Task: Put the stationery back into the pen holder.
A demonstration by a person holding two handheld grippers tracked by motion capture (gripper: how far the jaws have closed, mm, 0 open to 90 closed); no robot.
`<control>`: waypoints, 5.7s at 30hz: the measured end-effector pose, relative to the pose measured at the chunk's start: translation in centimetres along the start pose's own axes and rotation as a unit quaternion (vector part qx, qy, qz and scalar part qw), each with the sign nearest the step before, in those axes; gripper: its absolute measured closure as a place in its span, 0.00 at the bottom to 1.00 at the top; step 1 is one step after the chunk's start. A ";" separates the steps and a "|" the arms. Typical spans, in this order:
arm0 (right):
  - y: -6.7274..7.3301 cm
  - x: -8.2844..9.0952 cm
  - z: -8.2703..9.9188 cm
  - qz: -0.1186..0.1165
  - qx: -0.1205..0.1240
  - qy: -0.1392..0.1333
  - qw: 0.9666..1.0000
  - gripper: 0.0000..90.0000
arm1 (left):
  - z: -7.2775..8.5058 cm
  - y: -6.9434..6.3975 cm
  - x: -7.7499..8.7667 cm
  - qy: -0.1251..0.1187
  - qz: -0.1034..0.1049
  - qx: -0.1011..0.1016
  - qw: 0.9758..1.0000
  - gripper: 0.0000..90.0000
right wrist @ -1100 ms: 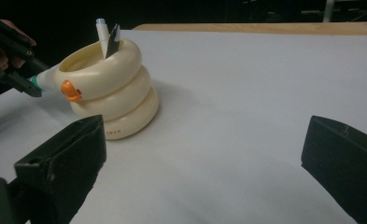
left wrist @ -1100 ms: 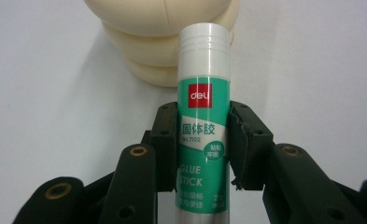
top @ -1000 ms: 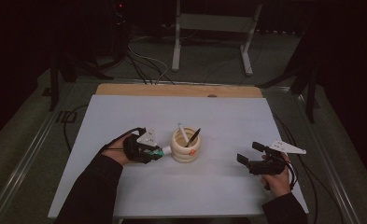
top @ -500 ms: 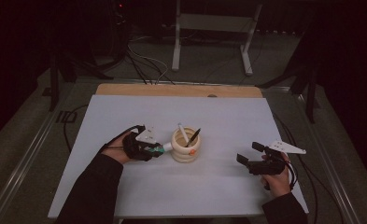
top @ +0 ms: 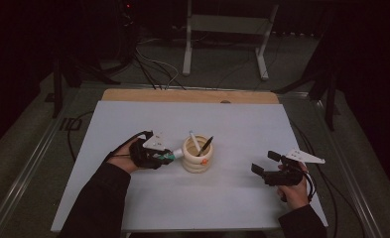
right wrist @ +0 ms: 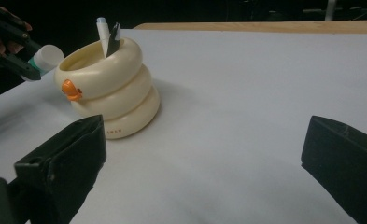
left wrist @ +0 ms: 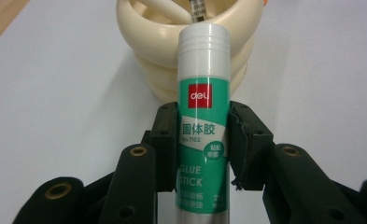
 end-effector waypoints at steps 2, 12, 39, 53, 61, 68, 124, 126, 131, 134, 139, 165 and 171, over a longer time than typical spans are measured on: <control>0.0 0.0 0.0 0.000 0.000 0.000 1.000 0.00 | -0.1 0.1 0.1 -0.002 -0.003 0.001 1.000 0.74; 0.0 0.0 0.0 -0.001 -0.001 0.001 1.000 0.00 | -0.8 0.6 0.7 -0.019 -0.014 0.013 1.000 0.74; -0.1 0.0 0.0 -0.001 -0.001 0.000 1.000 0.00 | -3.5 1.6 1.1 -0.052 -0.029 0.050 0.997 0.74; -0.1 0.0 0.0 -0.001 -0.002 0.000 1.000 0.00 | -5.1 1.9 0.9 -0.082 -0.036 0.066 0.994 0.74; -0.1 0.0 0.0 -0.001 -0.003 0.001 1.000 0.00 | -5.6 1.9 0.7 -0.088 -0.034 0.074 0.993 0.74; -0.1 0.0 0.0 -0.001 -0.002 0.001 1.000 0.00 | -6.0 2.1 0.5 -0.094 -0.039 0.082 0.991 0.74; -0.3 0.1 0.2 -0.001 -0.009 -0.002 1.000 0.00 | -8.5 1.6 -3.8 -0.170 -0.051 0.160 0.971 0.74; -0.3 0.1 0.2 -0.001 -0.010 -0.003 1.000 0.00 | -8.5 1.5 -4.1 -0.168 -0.050 0.161 0.971 0.74; -0.3 0.1 0.2 -0.002 -0.011 -0.003 1.000 0.00 | -8.5 1.5 -4.6 -0.166 -0.045 0.163 0.972 0.74; -0.3 0.1 0.2 -0.002 -0.011 -0.004 1.000 0.00 | -8.4 1.5 -4.9 -0.163 -0.044 0.163 0.972 0.74; -0.3 0.1 0.2 -0.002 -0.012 -0.004 1.000 0.00 | -8.2 1.5 -5.1 -0.160 -0.044 0.163 0.973 0.74; -0.3 0.1 0.2 -0.002 -0.014 -0.004 1.000 0.00 | -8.0 1.6 -5.6 -0.154 -0.042 0.164 0.974 0.73; -0.3 0.1 0.2 -0.003 -0.014 -0.004 1.000 0.00 | -8.0 1.5 -5.6 -0.155 -0.041 0.163 0.974 0.73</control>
Point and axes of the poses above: each handheld gripper's, and its own axes: x roughly backward along the jaws, z roughly out of its underside, y roughly to its left, the point moved 7 cm from there along -x, roughly forward along the jaws, and after that the axes turned 4 degrees about z, right-handed, at the moved point
